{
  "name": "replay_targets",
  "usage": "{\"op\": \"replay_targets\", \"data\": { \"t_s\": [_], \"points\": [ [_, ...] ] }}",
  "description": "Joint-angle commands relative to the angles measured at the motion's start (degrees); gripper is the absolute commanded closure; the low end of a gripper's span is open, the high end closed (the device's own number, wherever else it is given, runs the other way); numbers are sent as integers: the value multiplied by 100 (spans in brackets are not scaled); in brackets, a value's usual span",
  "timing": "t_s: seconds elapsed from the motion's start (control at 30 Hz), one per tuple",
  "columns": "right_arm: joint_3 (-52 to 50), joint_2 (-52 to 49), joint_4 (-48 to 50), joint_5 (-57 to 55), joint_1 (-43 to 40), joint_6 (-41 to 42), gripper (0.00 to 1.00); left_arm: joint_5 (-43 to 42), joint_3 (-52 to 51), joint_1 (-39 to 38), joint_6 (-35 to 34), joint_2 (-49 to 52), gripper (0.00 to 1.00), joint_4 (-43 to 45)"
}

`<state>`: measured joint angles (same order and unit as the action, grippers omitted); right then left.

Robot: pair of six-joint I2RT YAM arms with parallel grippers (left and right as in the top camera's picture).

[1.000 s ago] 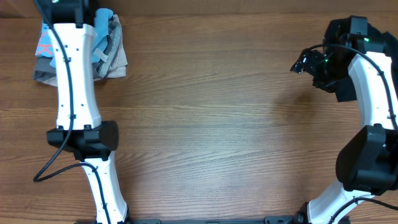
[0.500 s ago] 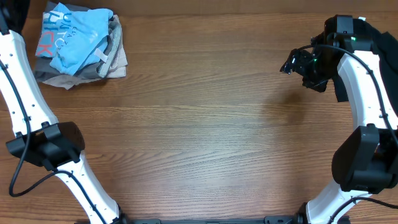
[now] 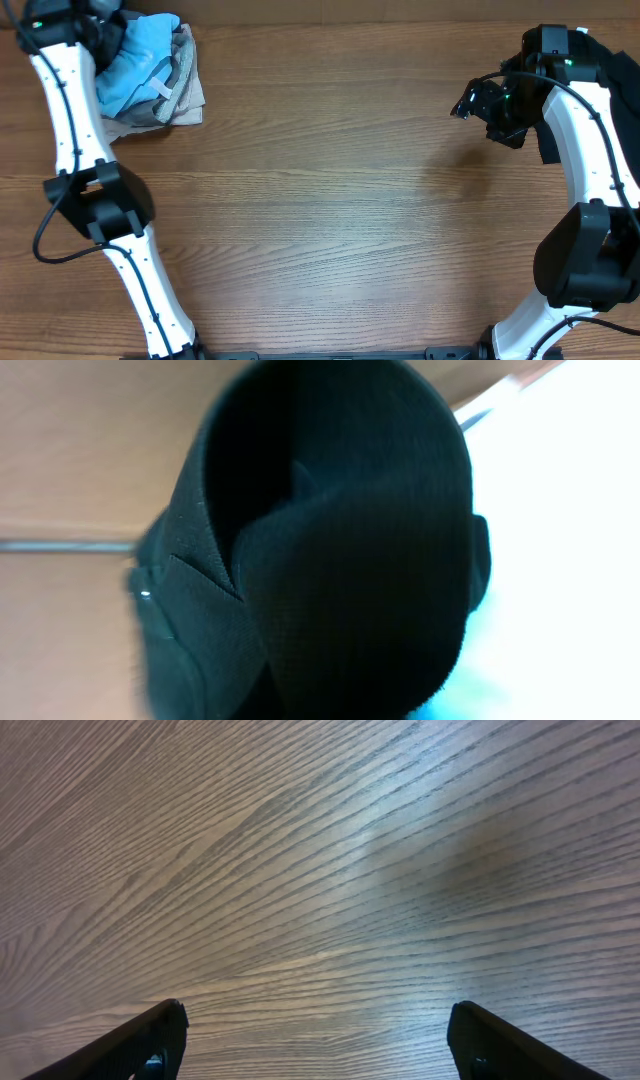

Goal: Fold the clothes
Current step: 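Carry the folded shirt with the left gripper onto the clothes stack top-left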

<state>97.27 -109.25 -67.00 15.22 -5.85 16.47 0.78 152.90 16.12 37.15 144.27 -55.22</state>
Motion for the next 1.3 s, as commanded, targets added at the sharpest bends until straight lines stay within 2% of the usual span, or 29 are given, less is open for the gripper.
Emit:
{"op": "replay_targets", "data": {
  "t_s": [0.0, 0.03, 0.07, 0.1, 0.13, 0.2, 0.3, 0.37, 0.6, 0.8, 1.07, 1.27],
  "points": [
    [20, -20, 31, 33, 17, 7, 12, -817, 11, -529, -1357, 11, 96, -203],
    [20, -20, 33, 33, 17, 4, 12, -831, 11, -636, -1521, 11, 96, -317],
    [20, -20, 33, 33, 17, 4, 12, -831, 11, -726, -1615, 11, 88, -396],
    [20, -20, 35, 33, 17, 4, 12, -831, 11, -837, -1663, 11, 53, -498],
    [20, -20, 33, 33, 17, 2, 12, -828, 11, -931, -1661, 11, 0, -590],
    [20, -20, 35, 33, 17, 0, 11, -780, 11, -1099, -1725, 11, 0, -664],
    [20, -20, 33, 31, 17, -20, 12, -767, 258, -1161, -2503, -83, 0, -664],
    [20, -20, 33, 31, 17, -20, 12, -769, 525, -1086, -2747, -245, 0, -804],
    [20, -20, 33, 31, 17, -20, 11, -658, 929, -372, -3383, -763, 0, -1073],
    [20, -20, 31, 33, 17, -20, 12, -678, 839, 201, -3445, -28, 0, -688],
    [20, -20, -70, 33, 17, -17, 12, -678, 839, 160, -3421, 1475, 0, -767],
    [24, -13, -57, 33, 17, -20, 11, -682, 970, 83, -3460, 1521, 0, -914]
  ]
}}
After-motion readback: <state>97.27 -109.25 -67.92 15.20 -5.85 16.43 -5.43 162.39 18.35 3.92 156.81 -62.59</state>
